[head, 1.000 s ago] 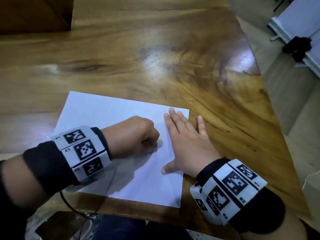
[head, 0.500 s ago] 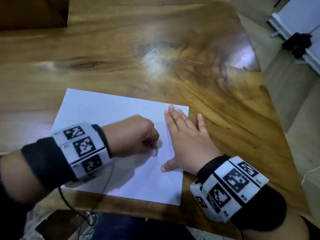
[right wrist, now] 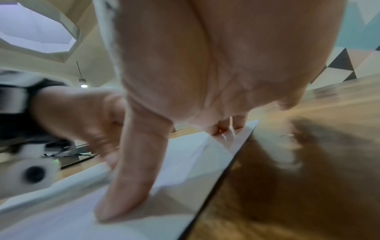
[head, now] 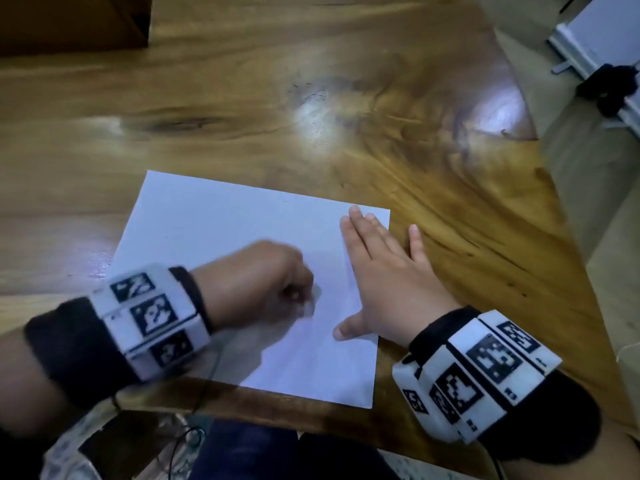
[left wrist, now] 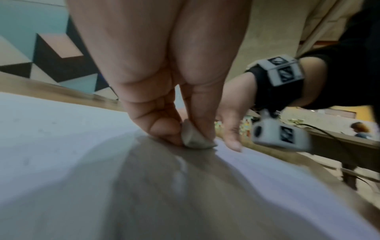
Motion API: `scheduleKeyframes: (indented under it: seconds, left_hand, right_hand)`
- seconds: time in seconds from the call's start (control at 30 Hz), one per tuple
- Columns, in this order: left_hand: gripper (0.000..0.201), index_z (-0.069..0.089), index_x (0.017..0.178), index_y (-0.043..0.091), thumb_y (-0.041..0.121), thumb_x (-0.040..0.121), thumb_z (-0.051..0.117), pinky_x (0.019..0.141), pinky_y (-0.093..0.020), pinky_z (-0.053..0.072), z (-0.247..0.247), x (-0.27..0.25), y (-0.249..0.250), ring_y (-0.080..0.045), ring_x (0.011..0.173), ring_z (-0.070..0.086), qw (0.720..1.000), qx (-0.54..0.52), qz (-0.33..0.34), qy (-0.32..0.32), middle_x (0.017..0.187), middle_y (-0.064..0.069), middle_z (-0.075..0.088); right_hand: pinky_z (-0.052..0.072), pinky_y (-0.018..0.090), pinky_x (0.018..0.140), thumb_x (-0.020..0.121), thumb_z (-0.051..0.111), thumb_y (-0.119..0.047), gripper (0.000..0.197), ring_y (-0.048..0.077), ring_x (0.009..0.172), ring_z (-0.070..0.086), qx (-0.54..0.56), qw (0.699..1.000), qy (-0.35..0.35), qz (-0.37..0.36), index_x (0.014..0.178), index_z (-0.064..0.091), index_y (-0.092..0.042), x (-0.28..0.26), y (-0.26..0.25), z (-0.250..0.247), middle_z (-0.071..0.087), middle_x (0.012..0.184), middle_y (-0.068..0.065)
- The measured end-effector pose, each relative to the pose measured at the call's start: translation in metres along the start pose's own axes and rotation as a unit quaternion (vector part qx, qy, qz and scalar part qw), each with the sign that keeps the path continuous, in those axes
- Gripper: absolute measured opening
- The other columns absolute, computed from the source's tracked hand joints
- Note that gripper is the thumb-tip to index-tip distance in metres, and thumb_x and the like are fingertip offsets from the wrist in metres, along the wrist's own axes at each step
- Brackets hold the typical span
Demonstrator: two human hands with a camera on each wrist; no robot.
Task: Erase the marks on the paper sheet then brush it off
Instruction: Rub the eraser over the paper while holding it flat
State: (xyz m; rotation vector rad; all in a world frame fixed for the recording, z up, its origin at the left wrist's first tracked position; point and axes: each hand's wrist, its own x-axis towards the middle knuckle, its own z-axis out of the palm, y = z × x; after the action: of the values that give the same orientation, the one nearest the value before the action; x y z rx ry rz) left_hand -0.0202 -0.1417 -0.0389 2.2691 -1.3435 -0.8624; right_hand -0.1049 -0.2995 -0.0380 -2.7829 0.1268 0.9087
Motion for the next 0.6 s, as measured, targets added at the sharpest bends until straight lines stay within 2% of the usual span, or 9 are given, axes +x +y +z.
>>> scheduleKeyframes:
  seconds: [0.1, 0.17, 0.23, 0.3, 0.37, 0.43, 0.47, 0.57, 0.6]
  left_hand:
    - [0.013, 0.067, 0.079, 0.013, 0.024, 0.073, 0.064, 0.06, -0.023, 0.035, -0.025, 0.037, -0.014, -0.026, 0.07, 0.057, 0.988, 0.049, -0.047, 0.137, 0.073, -0.007, 0.065]
    - [0.012, 0.065, 0.081, 0.009, 0.019, 0.076, 0.065, 0.062, -0.025, 0.034, -0.032, 0.053, -0.018, -0.024, 0.069, 0.051, 0.983, 0.072, -0.063, 0.158, 0.077, -0.009, 0.063]
    - [0.011, 0.063, 0.077, 0.007, 0.018, 0.078, 0.062, 0.062, -0.027, 0.032, -0.024, 0.05, -0.016, -0.023, 0.069, 0.048, 0.985, 0.074, -0.048, 0.148, 0.077, -0.011, 0.06]
    - [0.017, 0.061, 0.067, 0.011, 0.023, 0.077, 0.055, 0.059, -0.025, 0.032, -0.007, 0.024, -0.011, -0.023, 0.064, 0.049, 0.99, 0.052, 0.006, 0.129, 0.068, -0.005, 0.052]
    - [0.019, 0.06, 0.064, 0.016, 0.028, 0.076, 0.053, 0.057, -0.02, 0.033, 0.005, -0.006, -0.001, -0.017, 0.06, 0.048, 0.999, 0.011, 0.032, 0.037, 0.066, 0.003, 0.046]
    - [0.014, 0.066, 0.071, 0.02, 0.03, 0.072, 0.056, 0.057, -0.009, 0.032, 0.007, -0.016, -0.001, -0.009, 0.063, 0.05, 0.999, -0.021, 0.014, -0.046, 0.071, 0.003, 0.054]
    - [0.017, 0.068, 0.074, 0.021, 0.032, 0.068, 0.057, 0.059, -0.006, 0.032, 0.003, -0.012, -0.003, -0.008, 0.066, 0.052, 0.998, -0.017, 0.005, -0.057, 0.074, 0.002, 0.06]
    - [0.019, 0.068, 0.075, 0.018, 0.035, 0.068, 0.063, 0.06, -0.019, 0.04, -0.02, 0.022, -0.012, -0.017, 0.066, 0.055, 0.996, 0.017, -0.046, 0.069, 0.072, -0.004, 0.065]
    - [0.017, 0.067, 0.077, 0.015, 0.031, 0.071, 0.067, 0.058, -0.019, 0.038, -0.028, 0.036, -0.014, -0.018, 0.065, 0.054, 0.991, 0.02, -0.069, 0.114, 0.072, -0.004, 0.064]
  right_hand:
    - [-0.019, 0.05, 0.11, 0.066, 0.07, -0.063, 0.134, 0.009, 0.14, -0.027, -0.005, 1.0, -0.003, 0.003, 0.144, -0.029, -0.019, 0.001, 0.0, 0.0, -0.037, 0.15, -0.007]
    - [-0.019, 0.051, 0.111, 0.067, 0.07, -0.063, 0.133, 0.009, 0.14, -0.027, -0.008, 1.0, -0.006, 0.005, 0.144, -0.029, -0.019, 0.001, 0.0, 0.0, -0.038, 0.15, -0.008]
    - [-0.018, 0.052, 0.111, 0.067, 0.069, -0.064, 0.133, 0.008, 0.14, -0.028, -0.009, 1.0, -0.008, 0.006, 0.144, -0.03, -0.02, 0.001, 0.0, 0.0, -0.038, 0.15, -0.008]
    - [-0.018, 0.052, 0.111, 0.067, 0.069, -0.064, 0.133, 0.008, 0.14, -0.028, -0.009, 1.0, -0.006, 0.006, 0.144, -0.029, -0.019, 0.001, 0.001, 0.0, -0.037, 0.15, -0.008]
    - [-0.019, 0.052, 0.111, 0.067, 0.07, -0.063, 0.133, 0.009, 0.14, -0.028, -0.007, 1.0, -0.007, 0.004, 0.144, -0.029, -0.019, 0.001, 0.001, 0.0, -0.037, 0.15, -0.007]
    - [-0.019, 0.051, 0.111, 0.067, 0.07, -0.063, 0.133, 0.009, 0.14, -0.028, -0.005, 1.0, -0.008, 0.003, 0.144, -0.029, -0.019, 0.001, 0.001, 0.0, -0.038, 0.15, -0.007]
    - [-0.019, 0.051, 0.111, 0.067, 0.071, -0.062, 0.133, 0.009, 0.14, -0.028, -0.004, 1.0, -0.007, 0.002, 0.144, -0.029, -0.019, 0.001, 0.001, 0.0, -0.038, 0.15, -0.007]
    - [-0.019, 0.051, 0.111, 0.066, 0.071, -0.063, 0.134, 0.009, 0.14, -0.028, -0.002, 1.0, -0.005, 0.002, 0.145, -0.028, -0.019, 0.001, 0.001, 0.0, -0.037, 0.15, -0.008]
    - [-0.02, 0.051, 0.111, 0.066, 0.071, -0.063, 0.134, 0.009, 0.14, -0.028, -0.003, 1.0, -0.006, 0.004, 0.145, -0.028, -0.019, 0.001, 0.0, -0.001, -0.037, 0.15, -0.008]
